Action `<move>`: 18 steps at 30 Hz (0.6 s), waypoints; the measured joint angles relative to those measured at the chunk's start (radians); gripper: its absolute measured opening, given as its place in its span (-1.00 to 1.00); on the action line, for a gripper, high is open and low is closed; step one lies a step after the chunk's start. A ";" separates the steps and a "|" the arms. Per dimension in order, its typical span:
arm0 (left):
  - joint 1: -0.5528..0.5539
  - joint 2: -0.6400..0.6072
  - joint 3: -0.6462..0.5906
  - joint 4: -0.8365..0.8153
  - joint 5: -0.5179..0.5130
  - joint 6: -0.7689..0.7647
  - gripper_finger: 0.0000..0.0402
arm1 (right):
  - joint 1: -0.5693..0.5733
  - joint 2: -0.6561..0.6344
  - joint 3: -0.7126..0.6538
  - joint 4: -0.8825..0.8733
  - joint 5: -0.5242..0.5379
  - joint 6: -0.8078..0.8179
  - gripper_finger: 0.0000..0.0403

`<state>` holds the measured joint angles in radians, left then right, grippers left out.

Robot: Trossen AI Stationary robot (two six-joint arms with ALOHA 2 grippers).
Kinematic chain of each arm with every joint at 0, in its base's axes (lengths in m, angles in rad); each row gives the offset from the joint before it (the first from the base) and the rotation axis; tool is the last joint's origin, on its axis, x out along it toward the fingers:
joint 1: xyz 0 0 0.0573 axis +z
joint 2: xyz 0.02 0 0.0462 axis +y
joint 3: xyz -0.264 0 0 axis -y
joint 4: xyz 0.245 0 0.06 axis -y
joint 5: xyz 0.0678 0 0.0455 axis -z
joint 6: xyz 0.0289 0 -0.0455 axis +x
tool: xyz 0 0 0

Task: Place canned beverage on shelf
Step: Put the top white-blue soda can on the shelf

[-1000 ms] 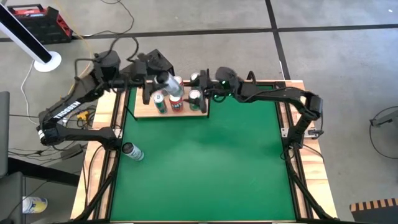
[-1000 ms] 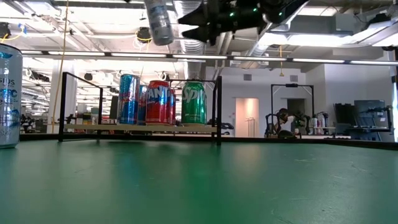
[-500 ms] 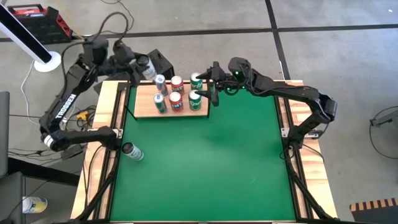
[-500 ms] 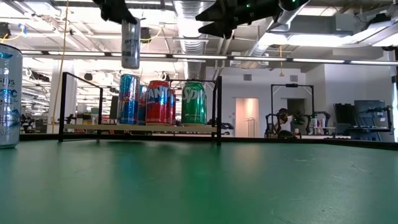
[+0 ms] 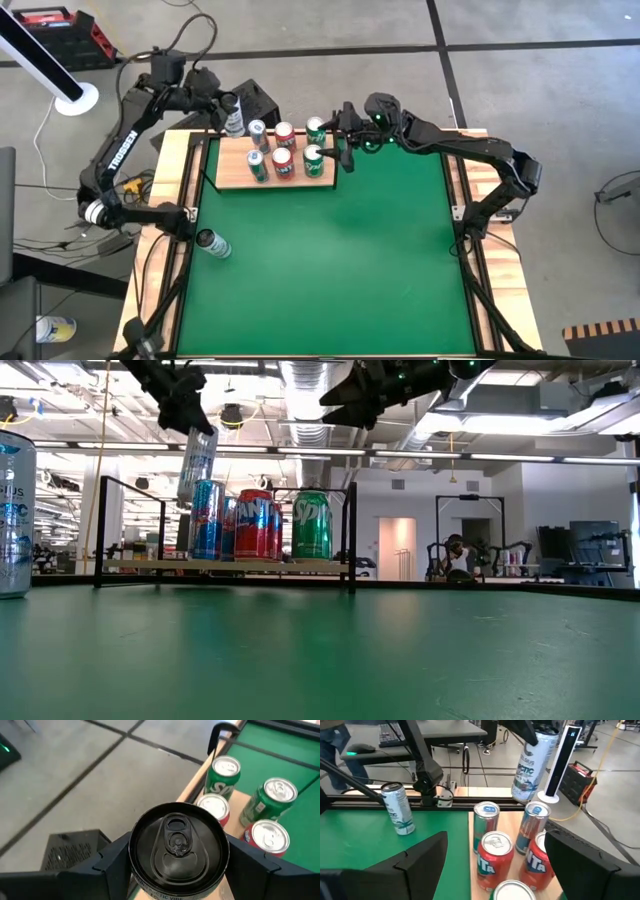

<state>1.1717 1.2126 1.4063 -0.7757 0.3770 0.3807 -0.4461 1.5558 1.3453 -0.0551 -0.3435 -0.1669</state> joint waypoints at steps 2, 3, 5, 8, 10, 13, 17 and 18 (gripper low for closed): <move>0.000 0.004 -0.003 -0.007 0.000 0.000 0.17 | -0.003 0.000 0.000 -0.002 0.000 -0.012 0.77; 0.000 0.004 -0.011 0.001 -0.004 -0.001 0.17 | -0.005 0.000 0.000 -0.008 0.000 -0.021 0.77; 0.000 0.002 -0.042 0.021 -0.030 -0.018 0.17 | -0.010 0.001 0.000 -0.023 0.001 -0.025 0.77; 0.000 -0.001 -0.105 0.050 -0.092 -0.042 0.17 | -0.018 0.002 0.000 -0.028 0.001 -0.033 0.77; 0.000 -0.001 -0.141 0.087 -0.133 -0.056 0.17 | -0.020 0.002 0.000 -0.027 0.000 -0.041 0.77; 0.000 -0.001 -0.187 0.128 -0.195 -0.052 0.17 | -0.020 0.002 0.000 -0.024 0.000 -0.042 0.77; 0.000 -0.001 -0.265 0.230 -0.166 -0.079 0.17 | -0.020 0.002 0.000 -0.024 0.000 -0.044 0.77; -0.001 -0.002 -0.285 0.261 -0.163 -0.079 0.17 | -0.020 0.002 0.000 -0.024 0.000 -0.044 0.77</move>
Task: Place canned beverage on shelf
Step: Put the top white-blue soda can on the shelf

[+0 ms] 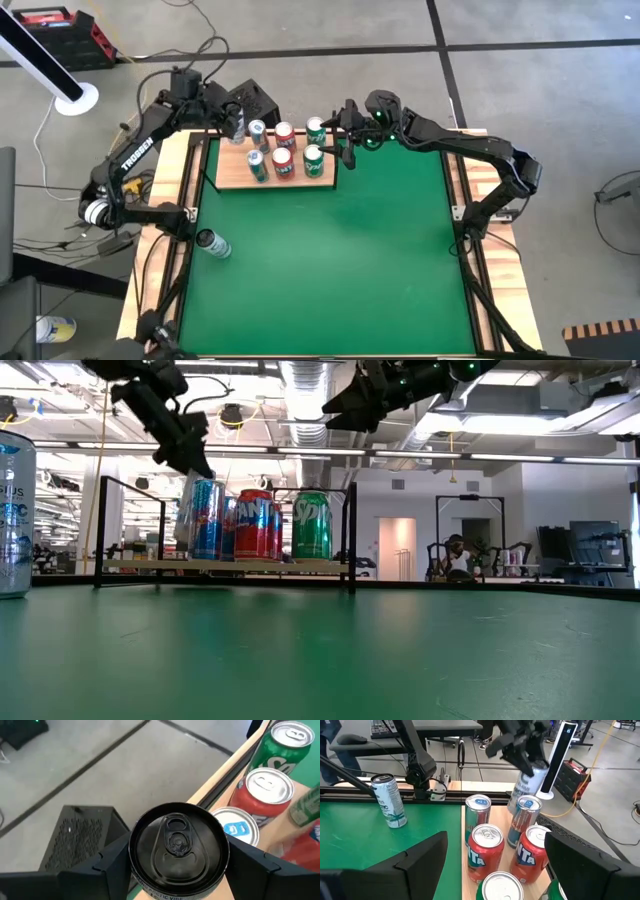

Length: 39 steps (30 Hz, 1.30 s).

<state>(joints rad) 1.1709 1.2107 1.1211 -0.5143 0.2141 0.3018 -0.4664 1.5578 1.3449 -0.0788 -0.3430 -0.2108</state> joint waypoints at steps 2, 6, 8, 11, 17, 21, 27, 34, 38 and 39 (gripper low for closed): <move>0.000 -0.001 -0.041 0.043 0.005 0.004 0.17 | 0.001 0.000 0.000 0.000 0.000 0.000 0.77; 0.000 0.000 -0.073 0.057 0.006 -0.004 0.17 | 0.002 0.000 0.000 -0.001 0.000 0.000 0.77; -0.001 -0.001 -0.072 0.051 -0.012 0.001 0.17 | 0.002 0.000 0.000 0.000 0.000 0.000 0.77; -0.001 -0.001 -0.080 0.029 -0.009 -0.005 0.17 | 0.002 0.000 0.000 -0.004 0.000 0.000 0.77; -0.001 -0.002 -0.134 0.050 -0.035 -0.010 0.17 | 0.002 0.000 0.000 -0.007 0.000 -0.002 0.77; -0.001 -0.010 -0.167 0.100 -0.035 -0.017 0.17 | 0.002 0.000 0.000 -0.016 0.000 -0.008 0.77; -0.001 -0.026 -0.170 0.091 -0.037 -0.026 0.18 | 0.001 0.000 0.000 -0.028 0.000 -0.009 0.77; -0.001 -0.067 -0.171 0.060 -0.038 -0.035 0.57 | -0.001 0.001 0.000 -0.020 0.000 -0.026 0.77; -0.001 -0.075 -0.171 0.060 -0.038 -0.037 0.68 | -0.001 0.001 0.000 -0.014 0.000 -0.026 0.77; -0.001 -0.077 -0.171 0.061 -0.038 -0.037 0.69 | -0.001 0.001 0.000 -0.015 0.000 -0.026 0.77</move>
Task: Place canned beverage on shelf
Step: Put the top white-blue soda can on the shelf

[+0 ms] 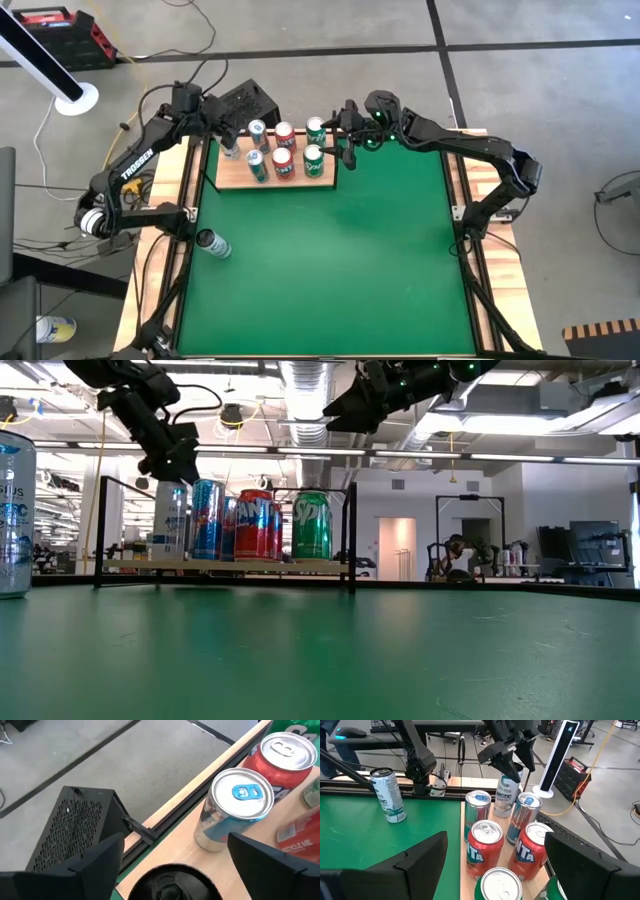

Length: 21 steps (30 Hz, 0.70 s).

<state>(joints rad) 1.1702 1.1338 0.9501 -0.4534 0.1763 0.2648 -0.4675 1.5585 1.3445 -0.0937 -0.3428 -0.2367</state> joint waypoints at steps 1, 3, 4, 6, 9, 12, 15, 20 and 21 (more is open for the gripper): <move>0.000 0.000 0.000 -0.001 0.000 0.000 0.69 | 0.000 0.000 0.000 0.000 0.000 0.000 0.77; 0.000 0.001 0.000 -0.001 -0.001 -0.004 0.69 | 0.000 0.000 0.000 -0.001 0.000 0.000 0.77; 0.000 0.001 0.001 -0.001 -0.002 -0.008 0.69 | 0.000 0.000 0.000 -0.003 0.000 0.000 0.77; 0.000 0.001 0.014 -0.013 -0.016 -0.016 0.68 | 0.000 0.000 0.000 -0.003 0.000 0.004 0.77; 0.000 0.001 0.060 -0.066 -0.059 -0.030 0.68 | 0.000 0.000 0.000 -0.003 0.000 0.010 0.77; 0.000 0.001 0.119 -0.143 -0.085 -0.073 0.68 | 0.000 0.000 0.000 -0.003 0.001 0.011 0.77; -0.005 0.001 0.160 -0.217 -0.092 -0.113 0.68 | 0.000 0.000 0.000 -0.003 0.001 0.011 0.77; -0.028 0.011 0.162 -0.274 -0.141 -0.147 0.68 | 0.004 0.000 0.000 0.005 0.002 0.011 0.77; -0.034 0.016 0.161 -0.278 -0.153 -0.147 0.68 | 0.006 0.000 0.000 0.006 0.002 0.011 0.77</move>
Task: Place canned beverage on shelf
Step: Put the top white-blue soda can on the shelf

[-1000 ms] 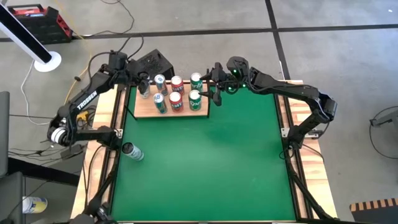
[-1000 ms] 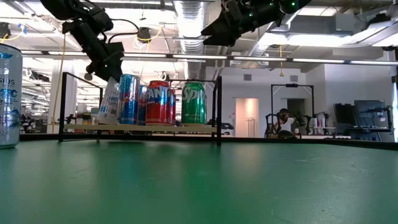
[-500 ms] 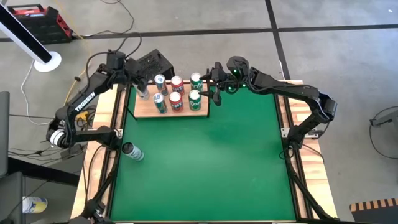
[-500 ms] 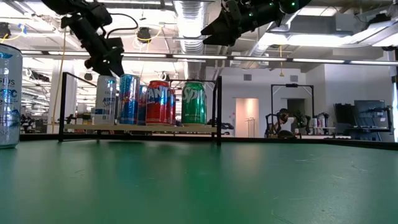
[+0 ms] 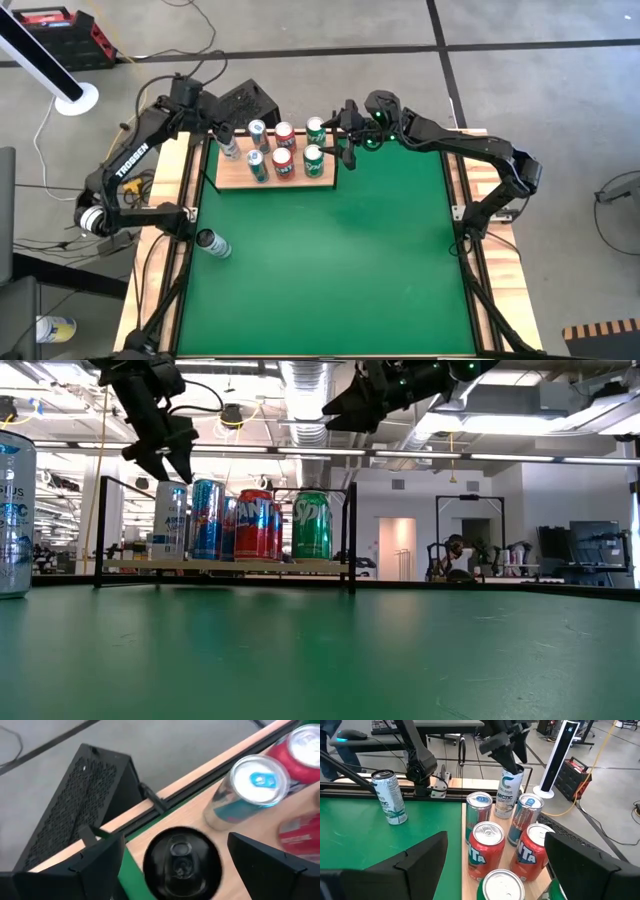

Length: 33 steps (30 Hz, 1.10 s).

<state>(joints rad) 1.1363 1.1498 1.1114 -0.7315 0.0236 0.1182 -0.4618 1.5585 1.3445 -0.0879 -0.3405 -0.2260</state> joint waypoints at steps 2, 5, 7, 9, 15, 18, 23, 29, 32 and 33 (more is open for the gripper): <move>-0.007 0.009 -0.001 0.000 -0.012 -0.001 0.68 | 0.004 0.000 0.000 -0.001 0.001 0.005 0.77; -0.019 0.013 -0.001 -0.001 -0.013 -0.009 0.68 | 0.012 0.000 0.000 -0.006 0.001 0.016 0.77; -0.027 0.014 -0.001 -0.006 -0.013 -0.012 0.68 | 0.014 0.000 0.000 -0.012 0.001 0.017 0.77; -0.036 0.014 -0.001 -0.010 -0.014 -0.026 0.69 | 0.018 0.000 0.000 -0.014 0.001 0.018 0.77; -0.038 0.014 -0.001 -0.029 -0.071 -0.027 0.69 | 0.018 0.000 0.000 -0.015 0.001 0.018 0.77; -0.038 0.014 -0.001 -0.035 -0.070 -0.028 0.69 | 0.017 0.000 0.000 -0.018 0.001 0.018 0.77; -0.038 0.014 -0.001 -0.040 -0.055 -0.031 0.68 | 0.017 0.000 0.000 -0.017 0.002 0.017 0.77; -0.038 0.014 -0.001 -0.041 -0.050 -0.032 0.48 | 0.016 0.000 0.000 -0.019 0.002 0.017 0.77; -0.038 0.014 -0.001 -0.042 -0.047 -0.030 0.31 | 0.016 0.000 0.000 -0.023 0.002 0.016 0.77; -0.038 0.014 -0.001 -0.041 -0.046 -0.030 0.26 | 0.016 0.000 0.000 -0.025 0.002 0.016 0.77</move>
<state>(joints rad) 1.0981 1.1641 1.1099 -0.7725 -0.0225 0.0883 -0.4454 1.5585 1.3445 -0.1134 -0.3389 -0.2096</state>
